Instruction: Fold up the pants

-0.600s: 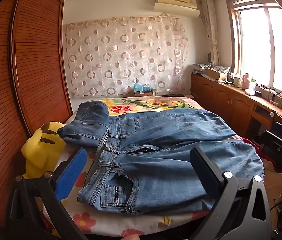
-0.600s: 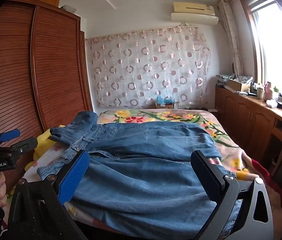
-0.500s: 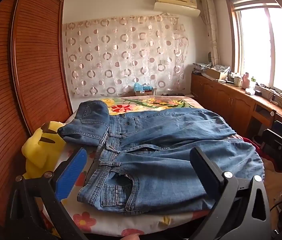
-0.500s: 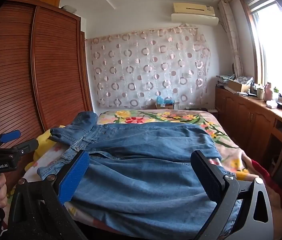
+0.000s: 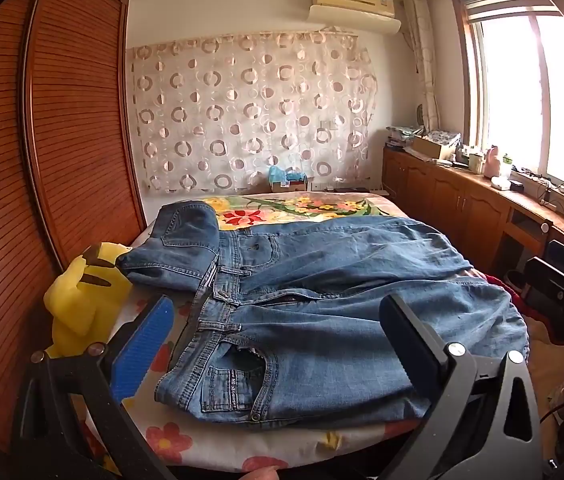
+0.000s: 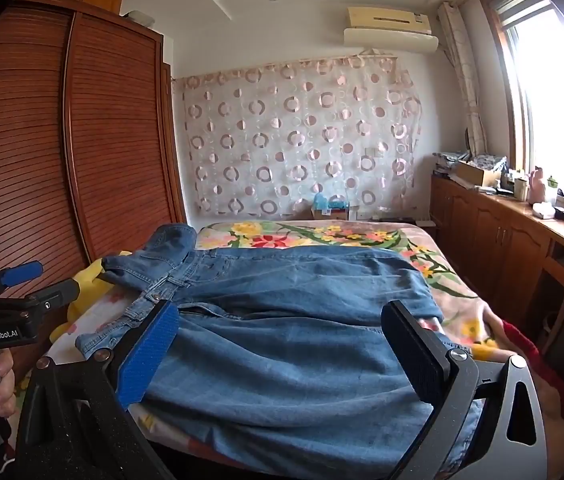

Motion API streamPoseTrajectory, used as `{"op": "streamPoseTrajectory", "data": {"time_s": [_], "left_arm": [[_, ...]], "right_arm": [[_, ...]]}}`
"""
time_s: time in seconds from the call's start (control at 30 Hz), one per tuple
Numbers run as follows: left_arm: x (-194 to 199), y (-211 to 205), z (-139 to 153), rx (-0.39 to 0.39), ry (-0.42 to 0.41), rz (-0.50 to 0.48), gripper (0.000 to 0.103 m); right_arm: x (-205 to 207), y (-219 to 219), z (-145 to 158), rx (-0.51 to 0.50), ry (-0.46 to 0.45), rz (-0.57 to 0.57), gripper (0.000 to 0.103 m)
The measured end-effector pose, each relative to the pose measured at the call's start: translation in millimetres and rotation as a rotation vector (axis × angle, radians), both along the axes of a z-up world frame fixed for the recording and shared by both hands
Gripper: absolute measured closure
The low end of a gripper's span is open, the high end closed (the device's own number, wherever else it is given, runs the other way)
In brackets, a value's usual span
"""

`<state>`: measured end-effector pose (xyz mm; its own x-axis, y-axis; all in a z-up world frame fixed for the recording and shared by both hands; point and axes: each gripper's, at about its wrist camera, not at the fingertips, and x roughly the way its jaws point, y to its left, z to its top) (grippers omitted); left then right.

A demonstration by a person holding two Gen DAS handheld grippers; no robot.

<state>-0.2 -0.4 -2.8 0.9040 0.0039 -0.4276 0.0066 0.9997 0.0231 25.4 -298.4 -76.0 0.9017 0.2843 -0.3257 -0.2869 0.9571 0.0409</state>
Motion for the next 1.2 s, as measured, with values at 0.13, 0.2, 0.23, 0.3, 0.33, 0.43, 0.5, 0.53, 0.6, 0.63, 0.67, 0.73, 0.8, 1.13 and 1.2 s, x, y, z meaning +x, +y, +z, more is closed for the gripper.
{"op": "streamPoseTrajectory", "data": {"time_s": [0.13,0.2,0.23,0.3,0.33,0.43,0.5,0.53,0.6,0.63,0.67,0.73,0.8,1.13,1.2], "left_arm": [[2.0,-1.8,0.0,-0.002,-0.002,-0.002,0.000],[-0.6,-2.0,1.7,-0.001,0.000,0.000,0.000],[-0.7,-2.2,1.8,-0.002,0.000,0.000,0.000],[-1.2,-2.9,1.8,0.000,0.000,0.001,0.000],[-1.4,-3.1,1.9,0.000,0.000,0.001,0.000],[-1.2,-2.6,1.4,0.000,-0.001,0.001,0.000],[-1.6,-2.7,1.4,-0.001,-0.003,0.001,0.000],[-1.3,-2.5,1.5,-0.002,-0.002,-0.002,0.000],[-0.3,-3.3,2.5,0.000,-0.002,-0.003,0.000],[-0.4,-3.2,2.5,0.000,-0.002,-0.003,0.000],[-0.4,-3.7,2.7,0.002,-0.002,-0.003,0.000],[-0.5,-2.8,2.5,-0.001,-0.004,-0.003,0.000],[-0.9,-1.0,2.2,0.001,-0.009,-0.002,0.000],[-0.1,0.2,-1.3,0.001,-0.007,-0.004,0.000],[-0.2,0.0,-1.0,0.001,-0.007,-0.004,0.000]], "right_arm": [[-0.1,-0.3,-1.0,-0.002,-0.001,0.002,0.002],[0.6,-0.9,-0.8,-0.003,0.002,0.001,0.002],[-0.6,-1.4,-1.6,-0.003,0.002,0.001,0.002],[-0.7,-1.4,-1.7,-0.003,0.001,0.000,0.002],[-0.6,-1.7,-2.0,-0.002,0.002,0.002,0.002],[-1.5,-1.9,-1.9,-0.003,0.000,0.001,0.002],[-1.6,-1.7,-1.6,-0.003,0.000,-0.001,0.002],[-1.8,-1.7,-1.5,-0.003,0.000,0.000,0.002],[-0.8,-1.5,-3.1,-0.003,0.003,0.000,0.002],[-0.5,-1.5,-4.1,-0.002,0.004,0.000,0.002],[-0.5,-1.7,-4.1,-0.001,0.004,0.001,0.002],[-0.5,-1.8,-4.0,0.002,0.006,0.003,0.002],[-0.6,-2.0,-4.0,0.001,0.007,0.004,0.002],[1.0,-3.3,-4.8,0.003,0.005,0.002,0.002],[0.7,-3.3,-4.7,0.004,0.007,0.002,0.002]]}}
